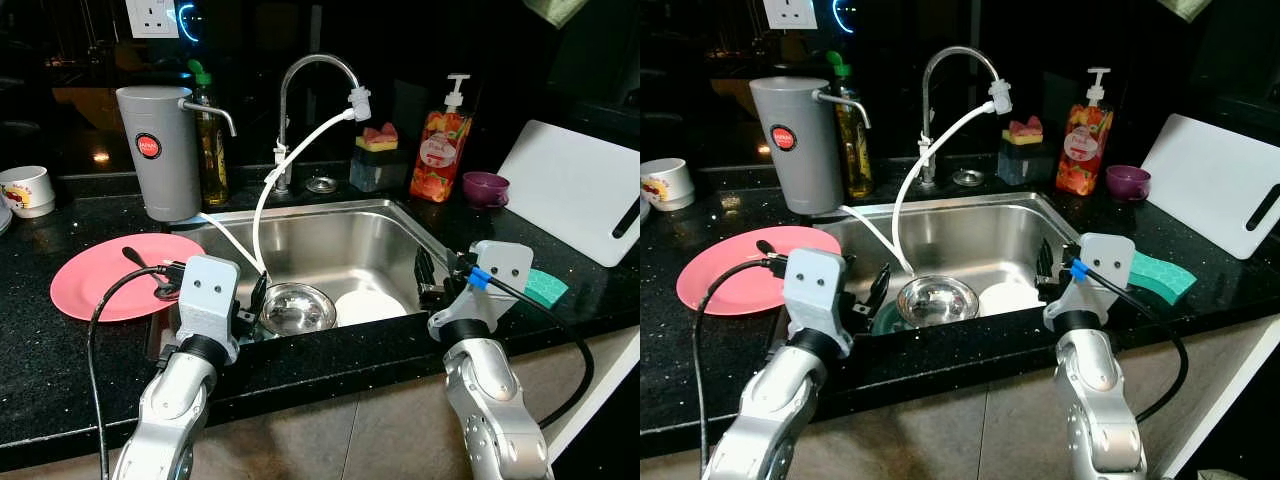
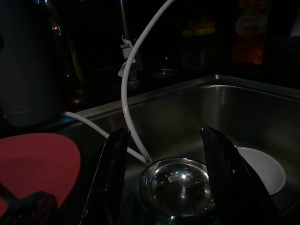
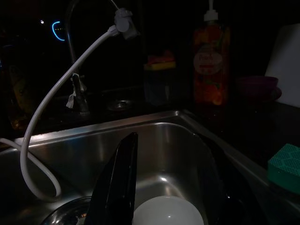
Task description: Kitchen organization
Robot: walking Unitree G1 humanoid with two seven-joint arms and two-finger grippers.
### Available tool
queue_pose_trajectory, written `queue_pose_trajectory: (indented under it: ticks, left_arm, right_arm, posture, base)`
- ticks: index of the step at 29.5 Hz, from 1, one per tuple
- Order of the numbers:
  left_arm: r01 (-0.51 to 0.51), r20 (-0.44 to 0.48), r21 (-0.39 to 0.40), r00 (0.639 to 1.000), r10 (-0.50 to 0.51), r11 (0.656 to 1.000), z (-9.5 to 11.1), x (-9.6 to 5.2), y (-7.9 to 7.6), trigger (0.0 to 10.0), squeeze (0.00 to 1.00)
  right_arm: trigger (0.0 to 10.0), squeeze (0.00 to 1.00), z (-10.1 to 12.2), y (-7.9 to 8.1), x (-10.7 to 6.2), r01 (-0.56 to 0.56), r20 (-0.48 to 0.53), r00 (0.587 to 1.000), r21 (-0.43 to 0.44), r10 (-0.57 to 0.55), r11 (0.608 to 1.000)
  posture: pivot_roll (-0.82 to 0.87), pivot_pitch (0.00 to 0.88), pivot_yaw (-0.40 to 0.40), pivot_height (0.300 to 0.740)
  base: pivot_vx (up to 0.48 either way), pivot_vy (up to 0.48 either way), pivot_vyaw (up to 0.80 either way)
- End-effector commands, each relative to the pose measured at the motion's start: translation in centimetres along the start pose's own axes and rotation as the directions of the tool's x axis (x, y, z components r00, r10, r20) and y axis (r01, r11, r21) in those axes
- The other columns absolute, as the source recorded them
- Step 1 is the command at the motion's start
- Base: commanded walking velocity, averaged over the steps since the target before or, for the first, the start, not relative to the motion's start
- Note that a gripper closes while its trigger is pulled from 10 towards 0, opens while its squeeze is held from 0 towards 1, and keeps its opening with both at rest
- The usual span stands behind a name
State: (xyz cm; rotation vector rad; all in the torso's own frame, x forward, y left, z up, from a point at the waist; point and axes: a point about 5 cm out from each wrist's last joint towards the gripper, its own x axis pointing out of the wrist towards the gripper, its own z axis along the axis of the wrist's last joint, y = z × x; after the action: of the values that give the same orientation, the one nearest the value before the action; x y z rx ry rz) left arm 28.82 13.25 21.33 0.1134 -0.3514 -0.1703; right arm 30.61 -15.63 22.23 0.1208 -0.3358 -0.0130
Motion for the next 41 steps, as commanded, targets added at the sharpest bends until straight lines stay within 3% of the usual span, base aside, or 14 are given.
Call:
queue_pose_trajectory:
  ticks: [1, 41]
  left_arm:
    - [0.007, -0.004, 0.005, 1.0, -0.007, 1.0, -0.13, 0.02, -0.12, 10.0, 0.0]
    - [0.007, -0.004, 0.006, 1.0, -0.007, 1.0, -0.11, 0.1, -0.06, 10.0, 0.0]
  right_arm:
    - [10.0, 0.0, 0.18, -0.09, 0.01, 0.007, 0.011, 1.0, 0.001, -0.007, 1.0]
    - [10.0, 0.0, 0.12, 0.03, 0.01, 0.008, 0.01, 1.0, 0.004, -0.008, 1.0]
  posture:
    - [0.11, 0.039, -0.046, 0.74]
    - [0.11, 0.04, -0.042, 0.74]
  base:
    - [0.0, 0.0, 0.0]
    - [0.0, 0.0, 0.0]
